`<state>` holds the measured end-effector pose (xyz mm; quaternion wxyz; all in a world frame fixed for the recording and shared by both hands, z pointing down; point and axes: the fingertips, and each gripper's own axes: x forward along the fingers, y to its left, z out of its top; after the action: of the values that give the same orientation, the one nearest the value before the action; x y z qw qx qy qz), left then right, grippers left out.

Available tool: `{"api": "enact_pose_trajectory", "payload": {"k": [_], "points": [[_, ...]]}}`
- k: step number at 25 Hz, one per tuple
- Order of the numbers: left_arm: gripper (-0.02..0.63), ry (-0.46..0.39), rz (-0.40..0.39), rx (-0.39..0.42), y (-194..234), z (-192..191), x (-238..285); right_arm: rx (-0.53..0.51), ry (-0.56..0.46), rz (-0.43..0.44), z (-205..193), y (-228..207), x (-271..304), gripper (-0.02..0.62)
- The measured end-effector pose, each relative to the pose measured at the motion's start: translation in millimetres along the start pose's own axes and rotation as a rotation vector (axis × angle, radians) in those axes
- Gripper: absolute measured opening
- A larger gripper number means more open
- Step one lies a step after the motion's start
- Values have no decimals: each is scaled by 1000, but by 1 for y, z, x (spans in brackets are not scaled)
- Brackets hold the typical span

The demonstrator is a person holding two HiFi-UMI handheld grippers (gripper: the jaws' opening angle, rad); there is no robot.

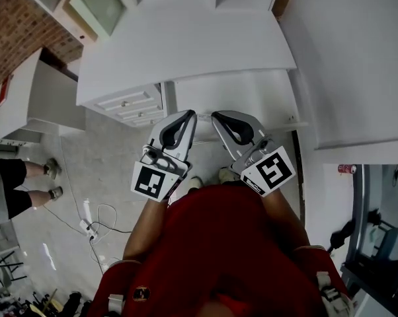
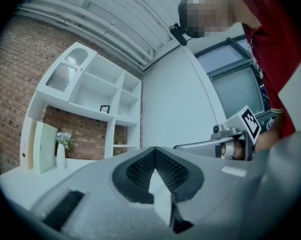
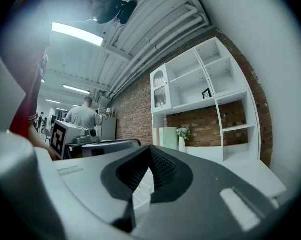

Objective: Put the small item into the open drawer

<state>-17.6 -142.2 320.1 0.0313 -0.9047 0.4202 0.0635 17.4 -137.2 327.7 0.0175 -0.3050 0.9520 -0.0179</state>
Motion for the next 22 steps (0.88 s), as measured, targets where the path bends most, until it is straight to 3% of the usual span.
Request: {"api": "enact_pose_trajectory", "payload": {"k": [22], "points": [[-2, 7, -4, -8, -6, -5, 1, 8, 3, -30, -8, -6, -12, 11]]}}
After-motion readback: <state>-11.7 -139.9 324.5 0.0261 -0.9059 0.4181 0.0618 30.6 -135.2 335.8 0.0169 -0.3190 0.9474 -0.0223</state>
